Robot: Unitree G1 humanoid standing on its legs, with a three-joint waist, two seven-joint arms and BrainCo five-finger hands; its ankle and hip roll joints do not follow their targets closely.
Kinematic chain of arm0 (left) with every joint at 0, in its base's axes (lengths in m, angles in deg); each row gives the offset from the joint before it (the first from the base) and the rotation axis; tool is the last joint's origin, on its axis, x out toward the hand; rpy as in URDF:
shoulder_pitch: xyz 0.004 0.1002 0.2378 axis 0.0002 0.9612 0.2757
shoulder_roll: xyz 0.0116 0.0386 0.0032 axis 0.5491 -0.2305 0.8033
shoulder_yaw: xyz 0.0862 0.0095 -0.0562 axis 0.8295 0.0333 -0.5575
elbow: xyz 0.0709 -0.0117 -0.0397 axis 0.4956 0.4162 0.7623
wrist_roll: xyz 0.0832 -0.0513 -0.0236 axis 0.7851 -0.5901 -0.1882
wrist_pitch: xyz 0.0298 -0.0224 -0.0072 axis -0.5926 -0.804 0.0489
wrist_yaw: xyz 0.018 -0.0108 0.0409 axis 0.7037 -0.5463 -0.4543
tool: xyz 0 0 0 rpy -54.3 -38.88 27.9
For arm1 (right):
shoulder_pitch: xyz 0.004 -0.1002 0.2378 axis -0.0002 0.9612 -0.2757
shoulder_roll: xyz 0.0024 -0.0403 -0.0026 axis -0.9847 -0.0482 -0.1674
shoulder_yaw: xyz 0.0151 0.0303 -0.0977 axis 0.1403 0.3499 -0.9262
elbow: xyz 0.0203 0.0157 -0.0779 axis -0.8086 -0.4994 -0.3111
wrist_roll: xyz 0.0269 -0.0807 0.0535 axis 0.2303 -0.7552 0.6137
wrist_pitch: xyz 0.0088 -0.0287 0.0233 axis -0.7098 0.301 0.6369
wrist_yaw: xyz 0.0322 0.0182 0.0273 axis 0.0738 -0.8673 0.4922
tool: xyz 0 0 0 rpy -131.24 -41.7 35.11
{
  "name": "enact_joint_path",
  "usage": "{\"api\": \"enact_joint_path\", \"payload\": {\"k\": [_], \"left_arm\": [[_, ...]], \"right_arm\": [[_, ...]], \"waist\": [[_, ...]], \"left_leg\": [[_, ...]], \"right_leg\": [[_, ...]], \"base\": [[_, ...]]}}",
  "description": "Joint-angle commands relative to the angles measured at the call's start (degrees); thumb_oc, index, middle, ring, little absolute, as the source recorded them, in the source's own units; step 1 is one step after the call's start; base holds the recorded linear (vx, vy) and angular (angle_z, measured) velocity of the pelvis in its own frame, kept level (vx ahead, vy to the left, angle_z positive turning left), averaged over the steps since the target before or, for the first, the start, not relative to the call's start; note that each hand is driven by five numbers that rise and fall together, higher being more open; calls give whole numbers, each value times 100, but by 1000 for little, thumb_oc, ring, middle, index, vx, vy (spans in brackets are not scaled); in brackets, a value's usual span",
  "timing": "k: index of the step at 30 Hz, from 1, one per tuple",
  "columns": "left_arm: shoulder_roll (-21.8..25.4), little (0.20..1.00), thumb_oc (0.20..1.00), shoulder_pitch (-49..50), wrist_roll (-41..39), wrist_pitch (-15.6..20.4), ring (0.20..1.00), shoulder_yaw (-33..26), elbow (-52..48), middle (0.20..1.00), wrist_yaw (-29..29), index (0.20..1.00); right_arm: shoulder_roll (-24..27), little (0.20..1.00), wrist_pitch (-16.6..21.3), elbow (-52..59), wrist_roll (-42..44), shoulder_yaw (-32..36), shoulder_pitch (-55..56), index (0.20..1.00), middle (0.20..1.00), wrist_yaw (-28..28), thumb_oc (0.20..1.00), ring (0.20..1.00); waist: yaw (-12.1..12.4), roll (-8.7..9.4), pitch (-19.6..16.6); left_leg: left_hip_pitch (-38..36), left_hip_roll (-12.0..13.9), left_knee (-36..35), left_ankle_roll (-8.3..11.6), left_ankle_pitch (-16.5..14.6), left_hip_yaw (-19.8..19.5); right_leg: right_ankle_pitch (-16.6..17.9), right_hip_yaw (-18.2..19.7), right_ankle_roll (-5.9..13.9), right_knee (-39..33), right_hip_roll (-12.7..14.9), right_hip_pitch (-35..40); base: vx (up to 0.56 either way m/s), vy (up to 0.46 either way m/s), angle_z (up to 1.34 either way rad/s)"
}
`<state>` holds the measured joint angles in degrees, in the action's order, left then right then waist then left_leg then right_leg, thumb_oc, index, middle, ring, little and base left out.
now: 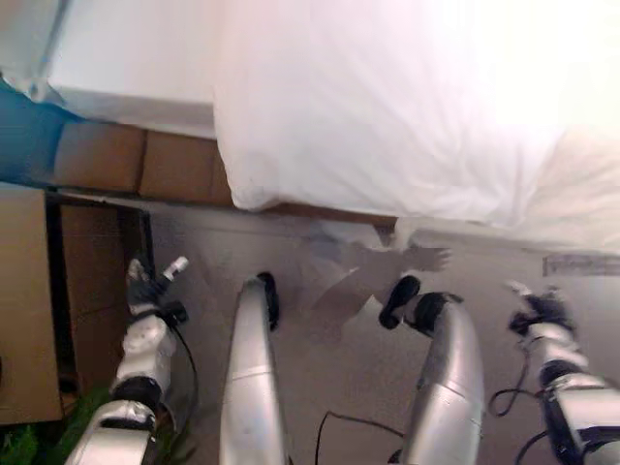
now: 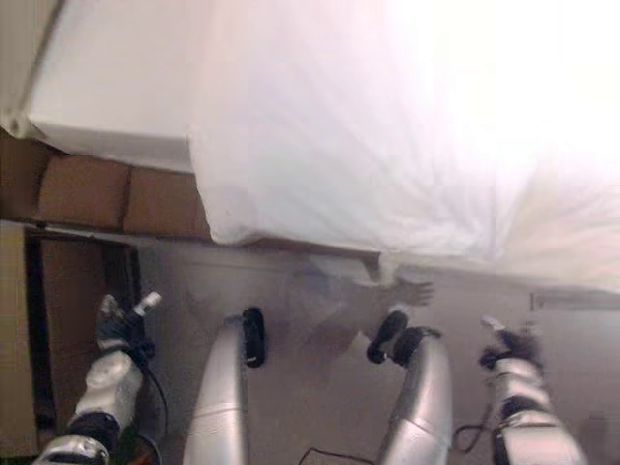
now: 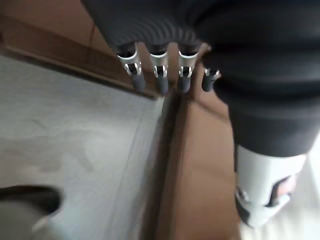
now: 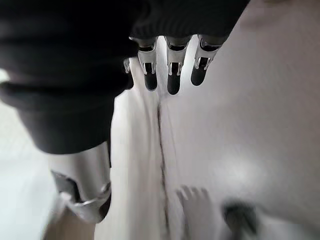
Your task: Make the bed
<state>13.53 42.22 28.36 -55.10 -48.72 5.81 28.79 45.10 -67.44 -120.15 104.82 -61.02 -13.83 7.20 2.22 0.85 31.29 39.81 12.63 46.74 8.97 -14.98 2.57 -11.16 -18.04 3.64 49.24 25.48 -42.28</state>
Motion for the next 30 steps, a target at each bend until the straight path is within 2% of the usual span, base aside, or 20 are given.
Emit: {"api": "enact_joint_path", "payload": {"k": [1,2,3,4,5,6,7,8,9,10,11,12,13,14,15,19,23,30], "left_arm": [[66,1000,1000,296,393,4,1000,-71,529,1000,393,1000],[-92,1000,1000,446,401,-36,1000,-55,669,1000,537,1000],[-93,1000,1000,461,400,-32,1000,-54,669,1000,540,1000],[-248,1000,1000,788,1037,-110,1000,168,951,1000,741,1000],[-247,1000,1000,779,1037,-109,1000,170,948,1000,741,1000],[-395,1000,1000,1046,1277,-145,1000,143,1039,1000,940,1000],[-394,1000,1000,1052,1277,-145,1000,143,1037,1000,940,1000],[-550,1000,1000,1354,1257,-219,1000,-145,1271,1000,971,1000],[-551,1000,1000,1357,1257,-218,1000,-144,1271,1000,970,1000],[-706,1000,1000,1492,1497,-234,1000,-203,1440,1000,945,1000],[-743,1000,1000,1530,1686,-210,1000,-163,1444,1000,879,1000],[-744,1000,1000,1533,1687,-210,1000,-162,1443,1000,877,1000],[-782,1000,1000,1587,1819,-238,1000,-237,1532,1000,813,1000],[-782,1000,1000,1588,1819,-238,1000,-237,1532,1000,812,1000],[-781,1000,1000,1640,1985,-245,1000,-254,1653,1000,802,1000],[-698,1000,1000,1671,2513,-225,1000,-130,1878,1000,787,1000],[-677,1000,1000,1685,2281,-270,1000,-315,1957,1000,834,1000],[-675,1000,1000,1636,2271,-189,1000,-239,1856,1000,880,1000]], "right_arm": [[23,1000,120,164,-588,-147,566,1000,1000,-302,1000,1000],[-97,1000,97,160,-761,-251,751,1000,1000,-377,1000,1000],[-98,1000,97,167,-764,-255,768,1000,1000,-375,1000,1000],[-214,1000,36,25,-1133,-269,1133,1000,1000,-455,1000,1000],[-213,1000,37,28,-1132,-261,1128,1000,1000,-455,1000,1000],[-423,1000,-27,-59,-1391,-402,1411,1000,1000,-680,1000,1000],[-424,1000,-27,-58,-1391,-404,1415,1000,1000,-680,1000,1000],[-622,1000,-77,-198,-1418,-331,1710,1000,1000,-793,1000,1000],[-621,1000,-76,-197,-1418,-332,1714,1000,1000,-793,1000,1000],[-773,1000,-142,-454,-1447,-210,1898,1000,1000,-814,1000,1000],[-830,1000,-161,-532,-1485,-233,1928,1000,1000,-837,1000,1000],[-830,1000,-161,-532,-1485,-234,1931,1000,1000,-837,1000,1000],[-949,1000,-208,-658,-1642,-300,2005,1000,1000,-867,1000,1000],[-950,1000,-208,-658,-1643,-301,2005,1000,1000,-867,1000,1000],[-1019,1000,-222,-725,-1763,-365,2067,1000,1000,-881,1000,1000],[-1023,1000,-257,-872,-1915,-375,2080,1000,1000,-875,1000,1000],[-1010,1000,-252,-772,-1912,-407,2060,1000,1000,-921,1000,1000],[-983,1000,-282,-844,-1967,-431,2053,1000,1000,-939,1000,1000]], "waist": [[-41,143,-367],[-47,164,-533],[-54,156,-509],[-15,101,-946],[-20,110,-939],[23,124,-1298],[20,122,-1288],[94,111,-1648],[93,108,-1643],[123,71,-1962],[152,53,-2107],[152,50,-2102],[212,49,-2331],[211,48,-2328],[240,48,-2516],[255,34,-2694],[255,49,-2760],[227,71,-2814]], "left_leg": [[-1295,-254,-1419,-446,597,558],[-1736,-267,-1929,-374,803,593],[-1808,-268,-1994,-370,836,588],[-2591,-263,-2895,-305,1157,670],[-2549,-279,-2940,-361,1284,718],[-3126,-285,-3602,-267,1557,817],[-3152,-284,-3625,-266,1568,816],[-3568,-277,-4097,-169,1870,848],[-3585,-276,-4112,-167,1877,848],[-3912,-259,-4481,-95,2095,904],[-4040,-258,-4646,-58,2196,901],[-4054,-257,-4659,-56,2203,902],[-4217,-276,-4842,-46,2211,906],[-4226,-276,-4850,-45,2215,905],[-4308,-280,-4939,-30,2202,934],[-4408,-317,-4982,-37,2140,923],[-4471,-336,-4990,-54,2104,899],[-4580,-378,-4968,-83,2005,908]], "right_leg": [[290,-326,470,-1369,-276,1524],[492,-459,521,-1886,-365,2039],[522,-485,523,-1950,-382,2120],[768,-718,620,-2754,-538,2925],[880,-793,545,-2836,-525,2911],[1141,-1015,670,-3478,-665,3516],[1151,-1023,671,-3501,-672,3545],[1350,-1165,764,-3977,-816,3966],[1357,-1170,764,-3993,-822,3983],[1504,-1249,819,-4394,-946,4313],[1566,-1284,849,-4590,-1001,4468],[1573,-1287,849,-4604,-1007,4482],[1604,-1316,870,-4797,-1065,4642],[1608,-1319,870,-4805,-1068,4651],[1615,-1365,884,-4922,-1098,4774],[1606,-1374,880,-5010,-1101,4910],[1599,-1351,867,-5005,-1098,4977],[1603,-1313,862,-5023,-1096,5101]], "base": [[193,-46,-7],[141,-47,-6],[272,-1,-3],[138,39,-3],[254,30,-8],[57,-2,-11],[200,-36,-11],[85,-26,-4],[133,-18,-5],[43,11,-7],[43,11,-4],[2,-1,-5],[10,-6,-4],[0,0,0],[0,0,0],[-20,9,4],[0,0,0],[0,0,0]]}}
